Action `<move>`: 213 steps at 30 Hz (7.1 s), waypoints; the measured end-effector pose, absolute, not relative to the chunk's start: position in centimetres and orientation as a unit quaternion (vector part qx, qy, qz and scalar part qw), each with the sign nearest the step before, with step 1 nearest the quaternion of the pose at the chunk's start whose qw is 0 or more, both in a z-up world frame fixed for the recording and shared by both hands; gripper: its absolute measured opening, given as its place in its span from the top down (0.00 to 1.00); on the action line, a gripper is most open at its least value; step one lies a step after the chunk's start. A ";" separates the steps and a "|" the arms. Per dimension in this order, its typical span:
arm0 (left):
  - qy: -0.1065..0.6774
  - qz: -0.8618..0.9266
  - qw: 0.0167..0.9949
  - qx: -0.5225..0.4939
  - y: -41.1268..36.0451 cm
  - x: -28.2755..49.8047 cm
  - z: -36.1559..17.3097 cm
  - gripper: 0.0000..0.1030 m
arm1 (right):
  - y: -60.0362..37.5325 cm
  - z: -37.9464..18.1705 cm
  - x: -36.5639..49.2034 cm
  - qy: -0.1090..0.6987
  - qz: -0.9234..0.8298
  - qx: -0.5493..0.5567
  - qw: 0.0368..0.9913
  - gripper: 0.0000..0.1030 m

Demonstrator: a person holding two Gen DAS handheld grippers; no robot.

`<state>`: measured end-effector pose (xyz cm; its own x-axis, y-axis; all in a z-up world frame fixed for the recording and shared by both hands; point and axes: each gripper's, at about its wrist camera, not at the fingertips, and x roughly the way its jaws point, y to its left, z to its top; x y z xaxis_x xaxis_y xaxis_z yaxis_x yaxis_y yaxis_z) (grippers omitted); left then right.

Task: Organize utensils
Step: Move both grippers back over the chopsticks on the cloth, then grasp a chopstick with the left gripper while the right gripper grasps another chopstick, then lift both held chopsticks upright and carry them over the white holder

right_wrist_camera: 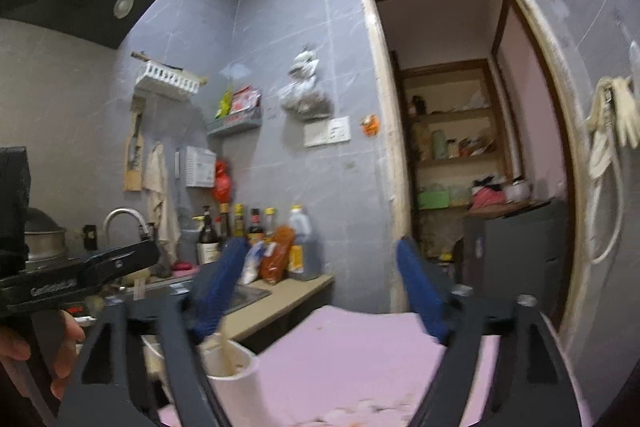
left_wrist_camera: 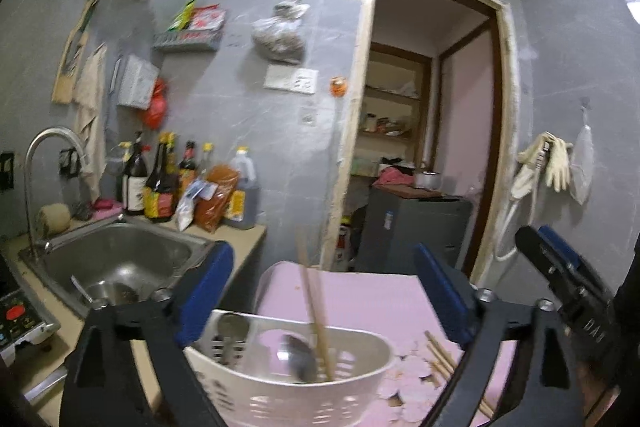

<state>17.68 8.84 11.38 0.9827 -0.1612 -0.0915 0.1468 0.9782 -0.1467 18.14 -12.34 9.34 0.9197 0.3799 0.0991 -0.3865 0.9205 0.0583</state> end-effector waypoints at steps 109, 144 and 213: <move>0.197 -0.152 0.969 0.003 -5.5 19.7 4.7 0.98 | -21.6 2.0 19.1 0.131 0.146 0.030 0.980 0.95; -0.054 -0.058 0.983 -0.165 15.6 17.5 12.2 0.97 | -6.9 10.5 19.0 -0.127 0.246 0.116 0.954 0.95; -0.042 -0.047 0.973 -0.220 18.7 20.5 6.3 0.98 | -6.1 6.9 25.7 -0.004 0.338 0.211 0.917 0.94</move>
